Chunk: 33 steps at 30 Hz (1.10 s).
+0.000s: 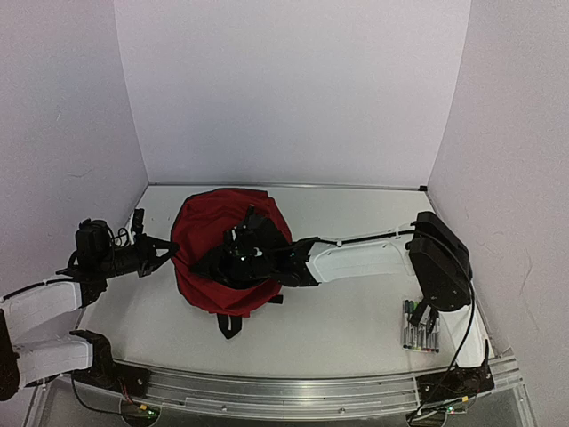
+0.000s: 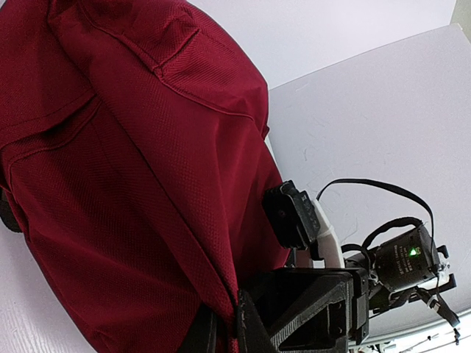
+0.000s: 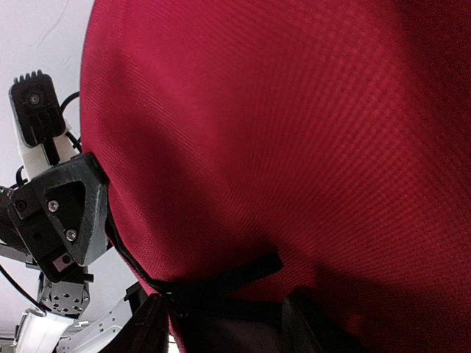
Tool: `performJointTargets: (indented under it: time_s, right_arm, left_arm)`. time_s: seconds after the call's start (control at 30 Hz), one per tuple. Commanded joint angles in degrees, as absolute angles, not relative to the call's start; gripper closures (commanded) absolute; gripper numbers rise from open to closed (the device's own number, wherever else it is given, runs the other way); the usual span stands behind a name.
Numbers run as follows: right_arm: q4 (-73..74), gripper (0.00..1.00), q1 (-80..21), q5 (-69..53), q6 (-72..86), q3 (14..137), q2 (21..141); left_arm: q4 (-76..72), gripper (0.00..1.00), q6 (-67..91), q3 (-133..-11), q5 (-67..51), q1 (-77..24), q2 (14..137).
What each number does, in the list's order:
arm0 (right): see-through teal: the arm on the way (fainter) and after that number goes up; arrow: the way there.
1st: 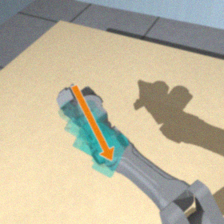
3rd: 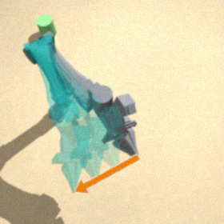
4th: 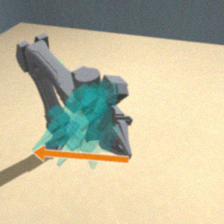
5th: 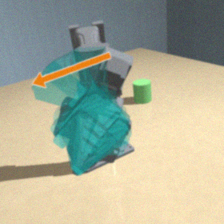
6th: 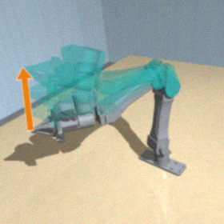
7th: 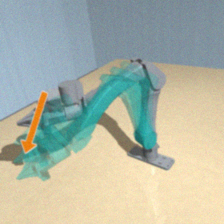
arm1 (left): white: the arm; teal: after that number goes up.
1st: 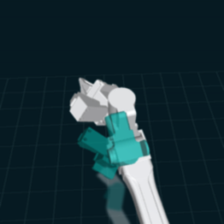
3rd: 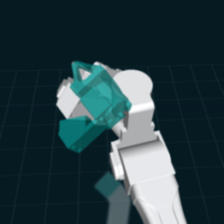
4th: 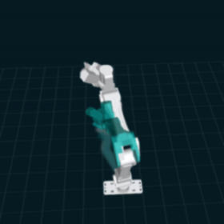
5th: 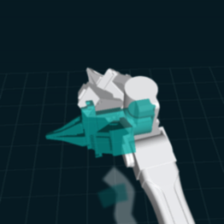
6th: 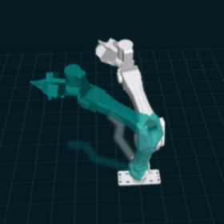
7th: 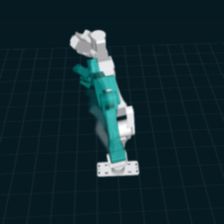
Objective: Pack the student bag
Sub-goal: Zip the student bag at the center of the board.
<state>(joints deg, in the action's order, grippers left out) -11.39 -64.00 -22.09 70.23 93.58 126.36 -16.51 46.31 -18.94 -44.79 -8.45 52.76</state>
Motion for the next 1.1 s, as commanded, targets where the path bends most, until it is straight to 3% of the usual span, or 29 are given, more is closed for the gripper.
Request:
performJointTargets:
  time_s: [0.0, 0.3, 0.43, 0.8, 1.07]
  right_arm:
    - [-18.41, 0.51, -64.09, -23.16, 74.60, 93.64, 127.62]
    - [-23.53, 0.60, -64.01, -20.75, 75.90, 96.49, 130.25]
    - [-25.42, 0.74, -64.03, -20.32, 76.93, 96.67, 130.99]
    - [-28.48, 1.00, -63.90, -15.10, 75.17, 93.02, 127.18]
    - [-29.66, 1.00, -63.90, -8.74, 71.73, 86.18, 121.25]
  left_arm:
    - [-21.82, 1.00, 44.58, -19.24, -47.71, -8.47, 52.99]
    - [-21.53, 1.00, 44.64, -19.59, -47.65, -8.46, 52.84]
    - [-21.53, 1.00, 44.91, -19.51, -47.38, -8.44, 52.78]
    - [-22.52, 1.00, 46.95, -18.54, -44.36, -8.44, 52.35]
    - [-17.79, 1.00, 49.30, -19.35, -37.50, -8.48, 52.47]
